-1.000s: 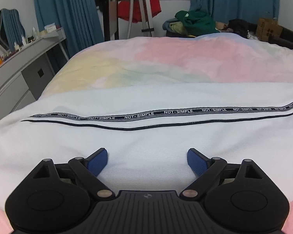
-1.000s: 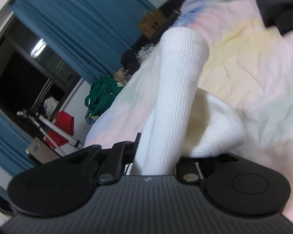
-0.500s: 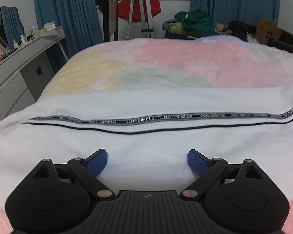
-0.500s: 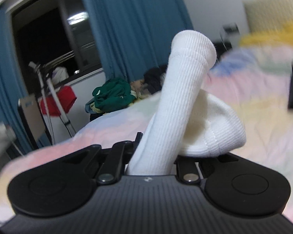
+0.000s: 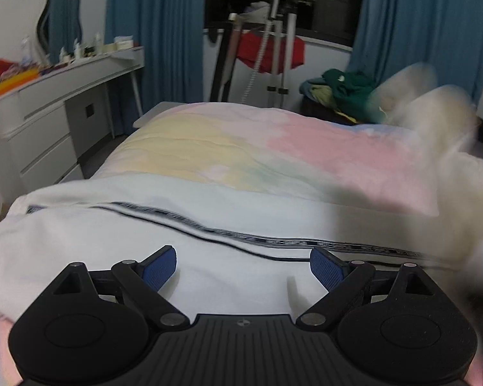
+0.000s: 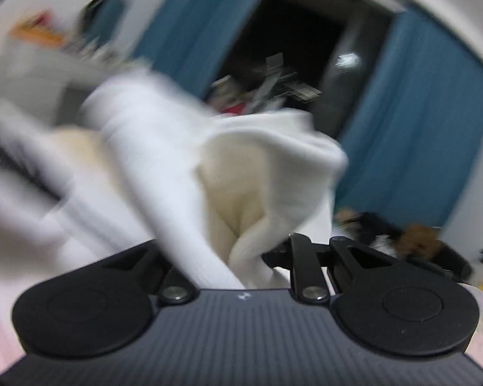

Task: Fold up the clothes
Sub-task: 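Fold the held cuff over onto the garment with the right gripper, then open the right gripper and withdraw it from the folded cuff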

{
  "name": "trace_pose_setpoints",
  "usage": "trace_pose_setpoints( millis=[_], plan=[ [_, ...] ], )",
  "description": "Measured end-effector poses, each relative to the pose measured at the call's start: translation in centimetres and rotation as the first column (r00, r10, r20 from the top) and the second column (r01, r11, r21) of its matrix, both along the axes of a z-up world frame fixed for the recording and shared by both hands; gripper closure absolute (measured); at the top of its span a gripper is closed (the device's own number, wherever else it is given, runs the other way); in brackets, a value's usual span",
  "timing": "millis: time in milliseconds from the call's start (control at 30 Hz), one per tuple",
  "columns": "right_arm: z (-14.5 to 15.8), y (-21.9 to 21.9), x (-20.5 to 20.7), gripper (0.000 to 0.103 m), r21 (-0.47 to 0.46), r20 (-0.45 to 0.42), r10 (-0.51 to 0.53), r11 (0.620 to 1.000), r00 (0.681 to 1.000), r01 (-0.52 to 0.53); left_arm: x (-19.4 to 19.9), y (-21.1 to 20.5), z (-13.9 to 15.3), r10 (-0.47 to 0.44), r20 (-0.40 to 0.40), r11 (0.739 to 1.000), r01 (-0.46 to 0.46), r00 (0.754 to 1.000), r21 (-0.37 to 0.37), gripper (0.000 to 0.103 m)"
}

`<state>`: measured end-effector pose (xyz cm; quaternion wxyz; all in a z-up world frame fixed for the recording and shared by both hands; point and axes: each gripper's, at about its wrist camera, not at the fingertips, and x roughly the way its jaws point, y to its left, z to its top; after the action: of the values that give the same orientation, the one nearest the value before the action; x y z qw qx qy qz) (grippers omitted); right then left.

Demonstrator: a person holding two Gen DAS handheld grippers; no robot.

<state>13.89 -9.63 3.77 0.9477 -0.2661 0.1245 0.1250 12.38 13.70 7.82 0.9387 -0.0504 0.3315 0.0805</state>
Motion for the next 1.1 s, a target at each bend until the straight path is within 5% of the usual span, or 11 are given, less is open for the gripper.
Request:
trace_pose_setpoints(
  millis=[167,400,533,667,867,967,1100],
  plan=[
    [-4.7,2.6,-0.8,0.085,-0.123,-0.090,0.034,0.991,0.995,-0.045,-0.5,1.4,0.6,0.023,0.011,0.999,-0.023,1.000,-0.031,0.012],
    [0.0,2.8,-1.3,0.084,0.005,-0.082,0.056,0.998,0.995,-0.056,-1.3,0.7,1.7,0.015,0.081,1.000,-0.017,0.997,0.023,0.012],
    [-1.1,5.0,-2.2,0.084,0.046,-0.150,0.118,0.993,0.982,-0.113,-1.4,-0.6,1.8,0.000,0.099,0.994,-0.011,0.995,0.107,0.012],
    [-2.4,5.3,-2.5,0.082,0.049,-0.147,0.130,0.991,0.981,-0.124,-1.3,-0.8,1.1,-0.017,0.071,0.995,0.009,0.997,0.103,0.012],
    [0.1,3.3,-3.4,0.063,0.114,-0.285,0.259,0.965,0.923,-0.236,-0.8,-0.8,0.8,-0.031,0.070,0.995,0.024,0.997,0.101,0.012],
    [1.8,1.3,-4.3,0.028,0.207,-0.374,0.367,0.928,0.852,-0.309,-0.8,-1.5,0.6,-0.050,0.063,0.991,0.042,0.997,0.128,0.012],
    [4.1,-1.7,-6.1,0.025,0.291,-0.414,0.426,0.899,0.804,-0.327,-0.9,-1.7,0.6,-0.080,0.065,0.991,0.072,0.995,0.117,0.012]
  ],
)
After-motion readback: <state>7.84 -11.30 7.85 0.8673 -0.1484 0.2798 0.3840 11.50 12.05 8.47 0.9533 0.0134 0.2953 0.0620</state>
